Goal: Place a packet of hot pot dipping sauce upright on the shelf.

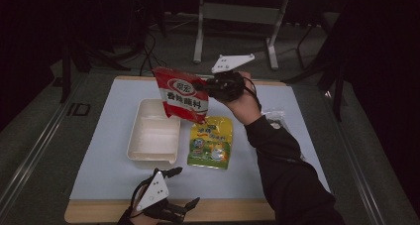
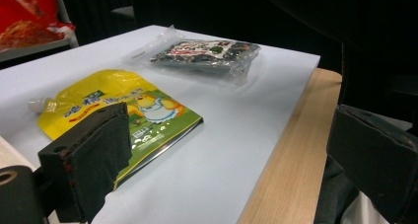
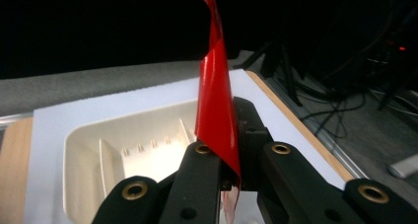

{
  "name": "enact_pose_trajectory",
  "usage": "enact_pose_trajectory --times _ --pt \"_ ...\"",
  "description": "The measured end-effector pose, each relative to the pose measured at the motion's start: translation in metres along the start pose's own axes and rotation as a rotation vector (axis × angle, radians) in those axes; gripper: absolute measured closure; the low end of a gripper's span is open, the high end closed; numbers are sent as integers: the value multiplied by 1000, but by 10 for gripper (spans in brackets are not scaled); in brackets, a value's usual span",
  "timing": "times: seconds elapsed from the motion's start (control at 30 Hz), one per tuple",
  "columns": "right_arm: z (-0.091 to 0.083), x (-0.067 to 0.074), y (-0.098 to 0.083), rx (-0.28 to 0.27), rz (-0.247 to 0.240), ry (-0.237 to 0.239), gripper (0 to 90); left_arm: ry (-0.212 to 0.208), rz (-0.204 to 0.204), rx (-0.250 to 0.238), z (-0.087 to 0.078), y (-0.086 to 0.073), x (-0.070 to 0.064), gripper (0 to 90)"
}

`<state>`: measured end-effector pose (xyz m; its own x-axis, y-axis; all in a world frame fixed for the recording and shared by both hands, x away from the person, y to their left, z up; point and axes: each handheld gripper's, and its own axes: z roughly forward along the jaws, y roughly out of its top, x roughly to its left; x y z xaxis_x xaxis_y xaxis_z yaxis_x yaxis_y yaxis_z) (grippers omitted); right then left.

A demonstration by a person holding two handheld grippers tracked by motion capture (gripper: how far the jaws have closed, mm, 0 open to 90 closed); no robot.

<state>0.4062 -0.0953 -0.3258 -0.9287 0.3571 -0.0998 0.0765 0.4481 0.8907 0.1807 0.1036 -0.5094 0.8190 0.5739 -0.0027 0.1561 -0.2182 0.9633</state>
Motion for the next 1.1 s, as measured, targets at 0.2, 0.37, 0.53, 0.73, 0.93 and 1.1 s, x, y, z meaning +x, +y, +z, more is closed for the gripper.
enact_pose_trajectory --times 0.2,0.37,0.53,0.73,0.93,1.1 --pt "22 -6 2 -22 10 21 890 -2 -1 -2 -1 0 1 46" --pt "40 -12 0 -42 19 43 889 -1 -6 -3 -3 -1 2 46" --pt "59 -18 -4 -46 27 50 889 -1 -8 -3 -4 -1 2 46" --pt "81 -22 -6 -35 29 66 889 -3 -12 -3 -6 -2 2 46" --pt "102 -21 -7 -42 34 82 889 -7 -12 -3 -7 -2 2 46" --pt "113 -21 -12 -36 39 83 889 -5 -8 -6 -8 -2 2 46"
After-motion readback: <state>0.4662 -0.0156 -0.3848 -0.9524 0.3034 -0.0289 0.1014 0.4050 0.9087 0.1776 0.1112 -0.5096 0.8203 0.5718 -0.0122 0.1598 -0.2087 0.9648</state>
